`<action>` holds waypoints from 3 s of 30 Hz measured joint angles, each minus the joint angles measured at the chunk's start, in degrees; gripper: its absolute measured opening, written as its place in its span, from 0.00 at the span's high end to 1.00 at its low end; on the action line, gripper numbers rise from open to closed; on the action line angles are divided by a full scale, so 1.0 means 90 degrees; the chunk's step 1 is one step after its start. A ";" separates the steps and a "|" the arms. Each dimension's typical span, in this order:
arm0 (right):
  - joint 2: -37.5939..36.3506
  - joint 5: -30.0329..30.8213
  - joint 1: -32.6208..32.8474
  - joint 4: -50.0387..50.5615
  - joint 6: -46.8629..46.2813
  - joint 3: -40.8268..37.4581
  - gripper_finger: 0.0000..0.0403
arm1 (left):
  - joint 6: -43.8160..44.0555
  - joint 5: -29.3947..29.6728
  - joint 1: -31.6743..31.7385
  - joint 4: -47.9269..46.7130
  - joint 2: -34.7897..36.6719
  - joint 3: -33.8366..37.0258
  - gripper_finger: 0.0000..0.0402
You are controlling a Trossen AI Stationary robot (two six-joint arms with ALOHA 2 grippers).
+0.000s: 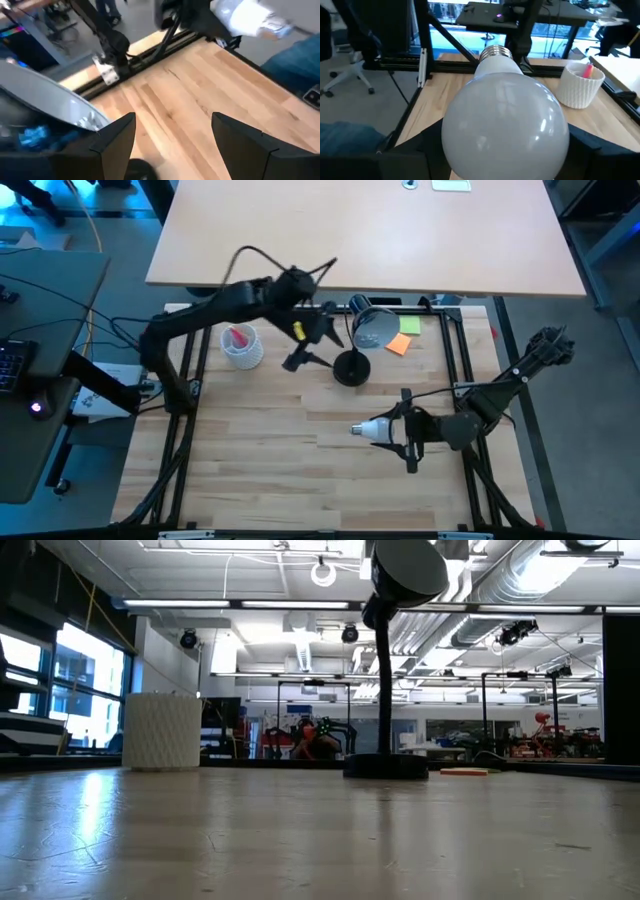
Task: Screw lightbulb
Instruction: Insert the light bulb into the desk lamp
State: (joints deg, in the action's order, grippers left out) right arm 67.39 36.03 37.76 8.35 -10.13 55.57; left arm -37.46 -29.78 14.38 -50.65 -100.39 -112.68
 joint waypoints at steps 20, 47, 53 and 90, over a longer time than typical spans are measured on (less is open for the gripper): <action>0.0831 -0.1350 -0.0726 0.0374 -0.0035 -0.0019 0.39 | 0.2094 0.5877 -0.3867 0.7874 0.1702 0.6645 0.36; 0.1099 -0.3519 -0.2967 -0.7652 -0.1448 -0.4275 0.39 | 0.1350 0.4821 -0.3556 0.7603 0.1572 0.6780 0.36; 0.1096 -0.3108 -0.2772 -0.7710 -0.1331 -0.4303 0.39 | 0.1496 0.4133 -0.3056 0.8194 0.1571 0.6780 0.36; 0.1096 -0.2989 -0.2727 -0.7455 -0.1443 -0.4303 0.39 | 0.0669 0.3884 -0.3071 0.6803 0.1571 0.6777 0.36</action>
State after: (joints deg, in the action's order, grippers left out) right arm 77.25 9.13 13.22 -58.74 -23.11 16.84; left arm -31.44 5.17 -13.26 10.59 -86.26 -51.68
